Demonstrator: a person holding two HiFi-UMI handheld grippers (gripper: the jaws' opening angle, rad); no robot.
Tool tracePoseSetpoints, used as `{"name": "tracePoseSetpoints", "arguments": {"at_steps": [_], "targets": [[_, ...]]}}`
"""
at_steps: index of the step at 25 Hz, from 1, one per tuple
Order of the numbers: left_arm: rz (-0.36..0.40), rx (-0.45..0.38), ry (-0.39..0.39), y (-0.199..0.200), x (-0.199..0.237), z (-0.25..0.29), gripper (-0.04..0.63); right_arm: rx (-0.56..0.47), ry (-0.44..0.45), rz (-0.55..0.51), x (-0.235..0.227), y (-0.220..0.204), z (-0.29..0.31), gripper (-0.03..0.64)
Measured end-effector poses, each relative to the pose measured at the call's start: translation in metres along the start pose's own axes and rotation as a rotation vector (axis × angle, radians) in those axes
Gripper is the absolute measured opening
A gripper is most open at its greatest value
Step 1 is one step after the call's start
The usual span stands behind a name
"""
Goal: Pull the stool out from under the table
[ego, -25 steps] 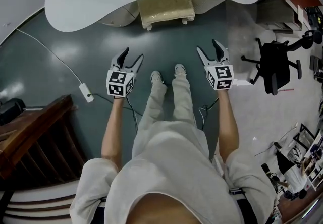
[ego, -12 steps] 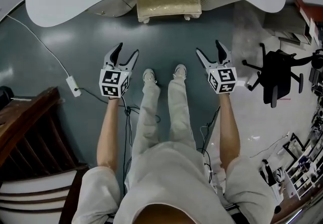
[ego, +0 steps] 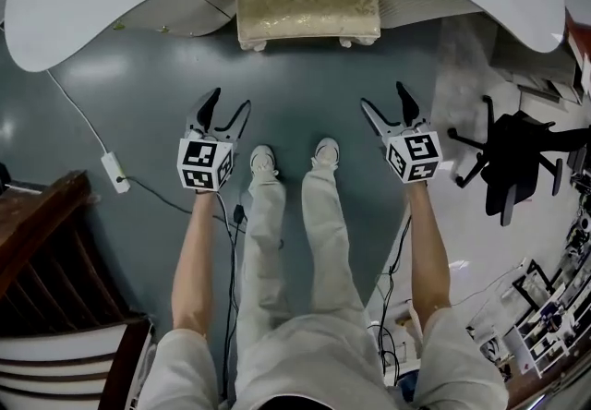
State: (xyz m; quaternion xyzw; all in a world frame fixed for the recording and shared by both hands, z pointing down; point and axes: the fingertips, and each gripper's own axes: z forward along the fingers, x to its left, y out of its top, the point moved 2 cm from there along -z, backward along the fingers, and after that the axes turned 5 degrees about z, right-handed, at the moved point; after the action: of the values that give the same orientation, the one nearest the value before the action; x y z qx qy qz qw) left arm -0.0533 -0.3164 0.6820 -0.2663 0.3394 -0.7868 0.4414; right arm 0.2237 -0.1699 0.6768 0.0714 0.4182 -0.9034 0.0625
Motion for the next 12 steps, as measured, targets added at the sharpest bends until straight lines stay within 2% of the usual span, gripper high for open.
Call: {"name": "tracePoseSetpoints", "arguments": {"at_steps": [5,9,12], "targets": [[-0.001,0.027,0.002,-0.041,0.017,0.051,0.263,0.028,-0.002,0.007,-0.032,-0.035,0.052,0.365],[-0.036,0.032,0.020,-0.070,0.034,0.088,0.271,0.022,-0.024,0.022,-0.051,-0.057,0.090,0.377],[-0.020,0.042,0.021,-0.085,0.040,0.114,0.279,0.026,-0.035,0.034,-0.068,-0.070,0.118,0.390]]}}
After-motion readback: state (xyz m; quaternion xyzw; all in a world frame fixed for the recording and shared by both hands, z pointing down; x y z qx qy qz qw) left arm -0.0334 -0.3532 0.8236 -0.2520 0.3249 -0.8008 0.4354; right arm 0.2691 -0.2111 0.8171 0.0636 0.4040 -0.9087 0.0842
